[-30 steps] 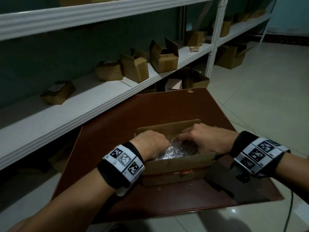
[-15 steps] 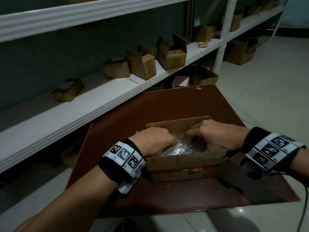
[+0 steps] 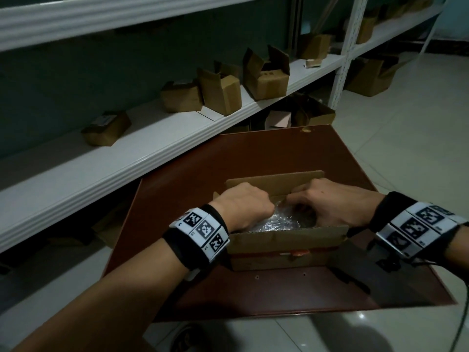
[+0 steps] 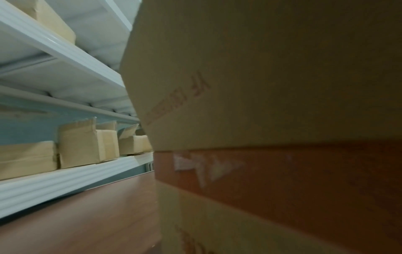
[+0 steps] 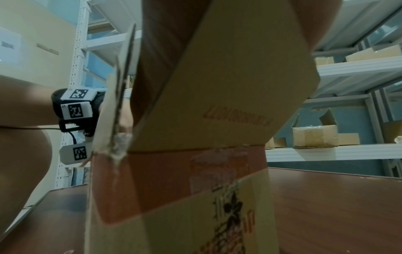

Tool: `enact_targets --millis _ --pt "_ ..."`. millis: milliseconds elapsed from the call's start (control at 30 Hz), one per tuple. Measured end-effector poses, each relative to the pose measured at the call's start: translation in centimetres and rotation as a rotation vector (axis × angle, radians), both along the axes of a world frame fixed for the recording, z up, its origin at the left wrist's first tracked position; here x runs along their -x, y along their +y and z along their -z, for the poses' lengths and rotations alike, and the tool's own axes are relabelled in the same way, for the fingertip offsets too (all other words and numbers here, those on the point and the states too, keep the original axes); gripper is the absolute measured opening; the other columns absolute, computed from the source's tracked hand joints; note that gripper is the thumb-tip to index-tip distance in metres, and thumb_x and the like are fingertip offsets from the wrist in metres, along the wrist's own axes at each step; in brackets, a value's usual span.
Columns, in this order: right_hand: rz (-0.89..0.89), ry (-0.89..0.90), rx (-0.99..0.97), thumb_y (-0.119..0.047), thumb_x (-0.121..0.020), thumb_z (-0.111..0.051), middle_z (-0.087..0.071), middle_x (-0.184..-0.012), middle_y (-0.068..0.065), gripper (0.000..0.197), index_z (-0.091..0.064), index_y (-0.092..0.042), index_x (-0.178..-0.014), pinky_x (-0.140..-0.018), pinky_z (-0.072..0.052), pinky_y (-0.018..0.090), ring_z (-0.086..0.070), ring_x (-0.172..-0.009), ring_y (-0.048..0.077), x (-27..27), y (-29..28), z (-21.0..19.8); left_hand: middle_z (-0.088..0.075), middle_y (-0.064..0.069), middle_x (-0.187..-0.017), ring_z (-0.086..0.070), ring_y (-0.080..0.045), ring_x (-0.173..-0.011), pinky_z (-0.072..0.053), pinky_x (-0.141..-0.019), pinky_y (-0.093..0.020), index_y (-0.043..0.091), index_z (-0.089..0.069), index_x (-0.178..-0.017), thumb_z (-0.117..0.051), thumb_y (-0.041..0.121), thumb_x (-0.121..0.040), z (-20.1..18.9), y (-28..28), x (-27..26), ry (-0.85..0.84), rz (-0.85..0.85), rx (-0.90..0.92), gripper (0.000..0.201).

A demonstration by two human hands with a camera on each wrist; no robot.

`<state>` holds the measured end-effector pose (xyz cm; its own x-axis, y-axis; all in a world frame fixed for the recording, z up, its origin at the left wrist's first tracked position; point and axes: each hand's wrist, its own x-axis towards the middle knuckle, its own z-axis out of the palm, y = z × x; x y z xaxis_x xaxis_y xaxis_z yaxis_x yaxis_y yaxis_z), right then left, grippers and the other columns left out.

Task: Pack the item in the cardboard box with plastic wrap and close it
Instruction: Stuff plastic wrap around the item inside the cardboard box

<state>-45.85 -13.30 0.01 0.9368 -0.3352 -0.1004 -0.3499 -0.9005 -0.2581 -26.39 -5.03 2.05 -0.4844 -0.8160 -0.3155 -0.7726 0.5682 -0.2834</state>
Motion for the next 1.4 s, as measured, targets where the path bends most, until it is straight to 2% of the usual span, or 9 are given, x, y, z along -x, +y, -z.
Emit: enact_targets --millis 267,400,567,800,867,1033,1167,1267,1400 --pt "-0.010 -0.037 0.045 -0.046 -0.083 -0.073 -0.063 -0.112 -0.014 0.051 -0.057 -0.032 -0.130 -0.080 -0.053 0.016 -0.061 -0.096 -0.003 0.4 0.8 -1.2 -0.047 0.004 -0.069 -0.055 -0.015 -0.066 -0.045 -0.059 -0.030 0.020 -0.034 -0.066 -0.069 0.014 -0.095 0.2 0.1 0.2 0.016 -0.071 -0.042 0.046" --pt "-0.051 -0.198 0.138 -0.061 -0.081 -0.071 -0.055 -0.104 -0.016 0.046 -0.063 -0.031 -0.115 -0.071 -0.052 0.017 -0.055 -0.086 -0.002 0.1 1.5 -2.9 -0.046 0.007 -0.069 -0.058 -0.017 -0.073 -0.048 -0.063 -0.030 0.021 -0.050 -0.079 -0.072 0.016 -0.094 0.2 0.1 0.0 0.031 -0.068 -0.040 0.027" --pt "0.001 0.033 0.152 -0.068 -0.071 -0.070 -0.062 -0.113 -0.015 0.068 -0.060 -0.030 -0.126 -0.081 -0.058 0.024 -0.062 -0.099 0.005 -0.9 1.2 -2.6 -0.046 0.006 -0.073 -0.057 -0.018 -0.074 -0.058 -0.073 -0.035 0.014 -0.066 -0.100 -0.071 0.013 -0.094 0.2 0.4 -0.2 0.010 -0.033 -0.032 0.008" --pt "0.007 0.223 0.073 -0.031 -0.077 -0.064 -0.060 -0.113 -0.014 0.042 -0.058 -0.034 -0.118 -0.084 -0.057 0.037 -0.062 -0.100 0.011 -2.9 1.0 -1.3 -0.048 0.006 -0.073 -0.053 -0.018 -0.072 -0.048 -0.065 -0.032 0.015 -0.069 -0.099 -0.071 0.014 -0.093 0.5 0.4 -0.6 0.022 -0.048 -0.030 0.007" --pt "0.007 0.244 0.069 -0.039 -0.078 -0.065 -0.056 -0.117 -0.015 0.046 -0.053 -0.035 -0.122 -0.088 -0.053 0.032 -0.060 -0.100 0.011 -3.2 1.0 -0.7 -0.047 0.005 -0.074 -0.052 -0.019 -0.072 -0.050 -0.066 -0.034 0.016 -0.069 -0.100 -0.071 0.014 -0.094 0.4 0.3 -0.6 0.013 -0.043 -0.030 0.006" --pt "-0.026 0.225 0.190 -0.053 -0.085 -0.060 -0.055 -0.124 -0.011 0.057 -0.046 -0.028 -0.134 -0.072 -0.033 0.019 -0.048 -0.082 0.007 -2.9 1.7 -0.2 -0.060 0.000 -0.090 -0.059 -0.022 -0.077 -0.044 -0.063 -0.032 0.012 -0.070 -0.109 -0.064 0.013 -0.098 0.6 0.5 0.1 0.008 0.008 0.003 0.012" --pt "-0.019 0.199 0.171 -0.051 -0.087 -0.059 -0.053 -0.134 -0.011 0.063 -0.040 -0.029 -0.142 -0.077 -0.037 0.020 -0.060 -0.098 0.012 -2.6 1.5 -0.1 -0.064 -0.008 -0.112 -0.062 -0.024 -0.086 -0.046 -0.069 -0.032 0.012 -0.065 -0.122 -0.066 0.007 -0.096 0.1 0.8 -0.4 0.148 -0.113 -0.008 0.026" --pt "-0.021 0.189 0.155 -0.050 -0.089 -0.059 -0.053 -0.131 -0.013 0.053 -0.045 -0.030 -0.137 -0.083 -0.045 0.021 -0.059 -0.101 0.008 -2.5 1.6 -0.2 -0.067 -0.003 -0.093 -0.070 -0.022 -0.084 -0.055 -0.070 -0.030 0.018 -0.067 -0.099 -0.073 0.003 -0.090 -1.5 0.9 -1.8 0.362 -0.339 -0.082 0.018" --pt "-0.016 0.167 0.149 -0.045 -0.091 -0.061 -0.053 -0.128 -0.013 0.047 -0.048 -0.029 -0.133 -0.080 -0.045 0.021 -0.060 -0.098 0.009 -2.3 1.3 0.3 -0.062 0.007 -0.074 -0.072 -0.016 -0.077 -0.062 -0.072 -0.031 0.028 -0.054 -0.068 -0.090 0.007 -0.074 -2.8 0.2 -2.9 0.347 -0.497 -0.070 0.043"
